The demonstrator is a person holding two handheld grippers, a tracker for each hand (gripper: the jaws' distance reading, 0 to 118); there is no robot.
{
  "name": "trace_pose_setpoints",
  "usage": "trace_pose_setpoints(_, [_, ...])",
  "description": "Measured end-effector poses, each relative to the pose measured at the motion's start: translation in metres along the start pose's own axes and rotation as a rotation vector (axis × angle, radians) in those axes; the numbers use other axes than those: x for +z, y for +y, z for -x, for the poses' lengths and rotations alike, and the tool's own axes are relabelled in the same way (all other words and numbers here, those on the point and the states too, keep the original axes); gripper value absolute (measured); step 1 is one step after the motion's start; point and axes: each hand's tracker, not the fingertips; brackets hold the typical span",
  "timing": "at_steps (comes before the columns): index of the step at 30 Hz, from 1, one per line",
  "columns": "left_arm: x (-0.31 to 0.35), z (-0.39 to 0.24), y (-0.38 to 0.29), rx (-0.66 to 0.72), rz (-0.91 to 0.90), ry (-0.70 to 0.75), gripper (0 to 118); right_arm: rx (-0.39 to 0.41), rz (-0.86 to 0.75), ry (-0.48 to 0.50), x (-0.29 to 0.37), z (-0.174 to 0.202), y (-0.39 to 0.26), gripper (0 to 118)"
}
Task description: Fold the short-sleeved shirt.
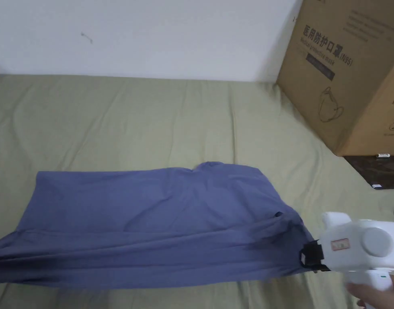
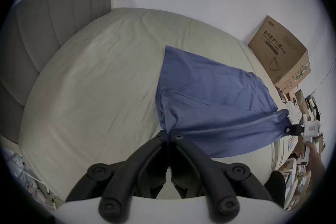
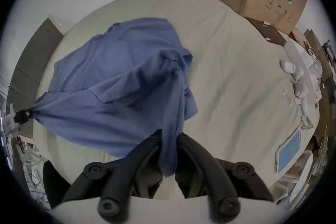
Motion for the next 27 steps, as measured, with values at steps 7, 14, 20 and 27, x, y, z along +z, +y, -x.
trace_pose_setpoints(7, [0.04,0.01,-0.046,-0.022,0.066,-0.028,2,-0.05,0.016,0.02,0.054,-0.009,-0.068,8])
trace_pose_setpoints(14, [0.053,0.005,-0.117,-0.049,0.175,-0.018,2,-0.085,0.081,0.0,0.047,-0.018,-0.133,8])
trace_pose_setpoints(20, [0.035,0.018,-0.123,-0.004,0.132,-0.029,75,-0.105,0.049,-0.117,0.043,-0.001,-0.142,92])
trace_pose_setpoints(27, [0.076,-0.006,-0.109,0.046,0.023,-0.115,114,-0.1,-0.139,-0.033,0.087,0.025,-0.126,118])
